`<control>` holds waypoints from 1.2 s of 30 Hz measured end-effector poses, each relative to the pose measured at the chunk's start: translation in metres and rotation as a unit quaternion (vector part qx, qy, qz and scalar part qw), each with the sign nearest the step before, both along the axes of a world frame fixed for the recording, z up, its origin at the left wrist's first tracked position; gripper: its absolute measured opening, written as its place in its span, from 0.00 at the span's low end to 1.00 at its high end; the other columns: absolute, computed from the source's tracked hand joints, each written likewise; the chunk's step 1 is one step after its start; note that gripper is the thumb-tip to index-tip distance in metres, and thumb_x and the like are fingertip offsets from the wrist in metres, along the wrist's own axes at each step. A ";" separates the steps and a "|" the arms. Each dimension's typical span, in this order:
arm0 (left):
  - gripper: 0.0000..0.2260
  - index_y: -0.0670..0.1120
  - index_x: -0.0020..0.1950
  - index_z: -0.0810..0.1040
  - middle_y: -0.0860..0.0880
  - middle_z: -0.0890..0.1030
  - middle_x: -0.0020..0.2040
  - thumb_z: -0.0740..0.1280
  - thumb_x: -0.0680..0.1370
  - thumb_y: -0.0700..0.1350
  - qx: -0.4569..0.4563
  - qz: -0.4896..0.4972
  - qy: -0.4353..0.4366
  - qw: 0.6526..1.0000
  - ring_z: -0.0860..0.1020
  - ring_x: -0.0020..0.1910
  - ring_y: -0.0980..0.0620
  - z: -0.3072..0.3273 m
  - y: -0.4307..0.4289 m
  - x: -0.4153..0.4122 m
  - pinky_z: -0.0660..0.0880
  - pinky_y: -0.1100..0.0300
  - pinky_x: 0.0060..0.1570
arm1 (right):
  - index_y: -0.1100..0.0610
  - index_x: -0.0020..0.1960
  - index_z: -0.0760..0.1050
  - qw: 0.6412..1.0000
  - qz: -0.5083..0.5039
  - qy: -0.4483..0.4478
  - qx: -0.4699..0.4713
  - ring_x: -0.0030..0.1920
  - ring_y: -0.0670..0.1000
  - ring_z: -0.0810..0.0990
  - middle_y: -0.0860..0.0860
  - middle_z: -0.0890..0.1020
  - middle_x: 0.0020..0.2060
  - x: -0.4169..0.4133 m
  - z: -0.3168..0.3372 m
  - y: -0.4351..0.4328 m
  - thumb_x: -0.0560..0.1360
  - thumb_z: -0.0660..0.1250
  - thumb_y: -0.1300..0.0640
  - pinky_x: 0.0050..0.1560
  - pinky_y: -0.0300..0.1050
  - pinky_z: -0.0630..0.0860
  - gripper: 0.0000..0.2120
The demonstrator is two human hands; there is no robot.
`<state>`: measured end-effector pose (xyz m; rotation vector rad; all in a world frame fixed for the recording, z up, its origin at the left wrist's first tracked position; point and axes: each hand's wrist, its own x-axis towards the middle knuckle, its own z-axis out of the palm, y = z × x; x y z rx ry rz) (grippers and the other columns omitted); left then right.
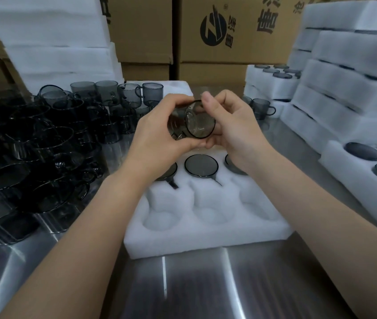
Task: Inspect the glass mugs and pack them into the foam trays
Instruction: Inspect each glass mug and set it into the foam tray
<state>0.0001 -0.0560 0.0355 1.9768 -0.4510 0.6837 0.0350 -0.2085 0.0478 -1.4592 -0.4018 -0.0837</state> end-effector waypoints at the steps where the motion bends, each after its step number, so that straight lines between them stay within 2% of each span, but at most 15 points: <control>1: 0.28 0.53 0.61 0.75 0.63 0.79 0.52 0.81 0.63 0.45 -0.018 0.001 0.003 1.000 0.77 0.53 0.65 0.000 0.001 0.001 0.74 0.66 0.57 | 0.56 0.41 0.70 0.999 0.026 0.013 0.014 0.25 0.54 0.77 0.57 0.80 0.39 0.001 0.000 -0.001 0.80 0.65 0.54 0.23 0.40 0.72 0.11; 4: 0.28 0.53 0.59 0.75 0.57 0.80 0.55 0.81 0.63 0.43 -0.078 -0.001 0.012 0.997 0.79 0.56 0.57 -0.001 0.003 0.004 0.76 0.55 0.60 | 0.57 0.51 0.75 0.989 0.123 0.052 0.065 0.32 0.53 0.78 0.53 0.82 0.46 0.003 0.002 -0.005 0.81 0.61 0.59 0.31 0.41 0.76 0.05; 7: 0.26 0.55 0.56 0.75 0.57 0.81 0.53 0.80 0.62 0.42 -0.129 -0.003 0.018 0.991 0.81 0.54 0.58 -0.001 0.005 0.007 0.77 0.58 0.58 | 0.59 0.61 0.72 0.980 0.176 0.051 0.077 0.37 0.52 0.79 0.53 0.80 0.51 0.005 0.000 -0.005 0.78 0.62 0.67 0.38 0.42 0.78 0.13; 10: 0.26 0.53 0.57 0.76 0.56 0.82 0.51 0.80 0.62 0.41 -0.130 -0.005 0.029 0.991 0.82 0.52 0.57 -0.002 0.006 0.008 0.78 0.60 0.55 | 0.59 0.58 0.71 0.985 0.168 0.024 0.038 0.38 0.54 0.79 0.54 0.77 0.53 0.005 -0.002 -0.004 0.71 0.70 0.69 0.37 0.44 0.78 0.18; 14: 0.31 0.52 0.62 0.76 0.55 0.82 0.55 0.81 0.61 0.45 -0.061 0.007 0.034 0.998 0.80 0.55 0.55 -0.003 0.003 0.005 0.77 0.52 0.59 | 0.55 0.51 0.70 0.995 0.050 -0.030 -0.081 0.37 0.55 0.80 0.57 0.77 0.55 0.002 -0.002 -0.002 0.64 0.78 0.58 0.31 0.43 0.77 0.22; 17: 0.36 0.50 0.69 0.74 0.55 0.79 0.59 0.82 0.62 0.44 0.006 0.005 0.011 1.000 0.77 0.59 0.57 -0.002 -0.001 0.000 0.74 0.55 0.62 | 0.52 0.46 0.68 0.989 -0.041 -0.066 -0.126 0.37 0.50 0.79 0.54 0.78 0.46 0.001 -0.003 0.003 0.66 0.80 0.51 0.26 0.37 0.72 0.21; 20: 0.33 0.48 0.66 0.75 0.53 0.75 0.60 0.82 0.63 0.44 0.049 -0.005 -0.012 0.999 0.76 0.58 0.55 0.000 -0.003 0.001 0.74 0.55 0.61 | 0.53 0.42 0.68 0.982 -0.103 -0.100 -0.125 0.29 0.46 0.76 0.50 0.77 0.38 0.000 -0.003 0.007 0.73 0.74 0.48 0.21 0.38 0.69 0.16; 23: 0.29 0.50 0.62 0.75 0.50 0.70 0.59 0.82 0.64 0.45 0.042 -0.014 -0.008 0.999 0.75 0.56 0.55 -0.001 -0.002 0.002 0.75 0.56 0.59 | 0.54 0.39 0.69 0.990 -0.085 -0.087 -0.072 0.20 0.46 0.72 0.50 0.76 0.30 -0.001 -0.001 0.005 0.81 0.64 0.50 0.18 0.38 0.67 0.14; 25: 0.27 0.53 0.59 0.73 0.50 0.71 0.58 0.81 0.64 0.47 0.019 -0.005 -0.023 1.000 0.75 0.55 0.58 -0.001 -0.002 0.002 0.76 0.57 0.57 | 0.56 0.43 0.74 0.998 -0.037 -0.042 -0.021 0.20 0.48 0.74 0.47 0.78 0.28 -0.001 0.000 0.002 0.83 0.58 0.51 0.21 0.39 0.69 0.15; 28: 0.25 0.54 0.58 0.70 0.54 0.76 0.55 0.79 0.66 0.49 -0.036 0.002 -0.042 0.998 0.77 0.56 0.56 0.001 -0.001 -0.001 0.76 0.55 0.57 | 0.57 0.54 0.79 0.999 0.015 0.006 0.031 0.29 0.50 0.78 0.52 0.82 0.45 0.005 0.001 -0.002 0.84 0.56 0.51 0.29 0.43 0.74 0.15; 30: 0.24 0.53 0.58 0.69 0.54 0.78 0.57 0.77 0.68 0.46 -0.083 -0.022 -0.041 0.995 0.78 0.58 0.55 0.001 0.001 -0.002 0.75 0.51 0.61 | 0.56 0.59 0.79 0.996 0.079 0.025 0.043 0.41 0.52 0.81 0.54 0.82 0.52 0.009 -0.001 -0.004 0.84 0.55 0.51 0.40 0.47 0.79 0.16; 32: 0.24 0.53 0.58 0.67 0.50 0.78 0.62 0.76 0.70 0.42 -0.112 -0.056 -0.036 0.991 0.78 0.61 0.52 0.001 0.004 -0.002 0.73 0.48 0.64 | 0.55 0.60 0.80 0.981 0.171 0.056 0.069 0.52 0.53 0.81 0.54 0.83 0.55 0.010 -0.001 -0.006 0.83 0.54 0.51 0.50 0.51 0.79 0.17; 34: 0.24 0.52 0.58 0.66 0.47 0.76 0.66 0.74 0.70 0.41 -0.122 -0.084 -0.023 0.989 0.76 0.65 0.53 0.000 0.005 -0.001 0.71 0.48 0.67 | 0.57 0.64 0.77 0.968 0.226 0.068 0.083 0.56 0.53 0.80 0.55 0.81 0.58 0.010 -0.001 -0.007 0.83 0.54 0.51 0.53 0.50 0.79 0.18; 36: 0.24 0.51 0.58 0.65 0.47 0.75 0.67 0.74 0.69 0.43 -0.138 -0.102 0.001 0.985 0.74 0.67 0.53 0.000 0.005 0.001 0.70 0.48 0.68 | 0.59 0.70 0.70 0.967 0.240 0.039 0.073 0.59 0.54 0.78 0.57 0.79 0.60 0.010 -0.001 -0.010 0.84 0.53 0.51 0.55 0.49 0.77 0.20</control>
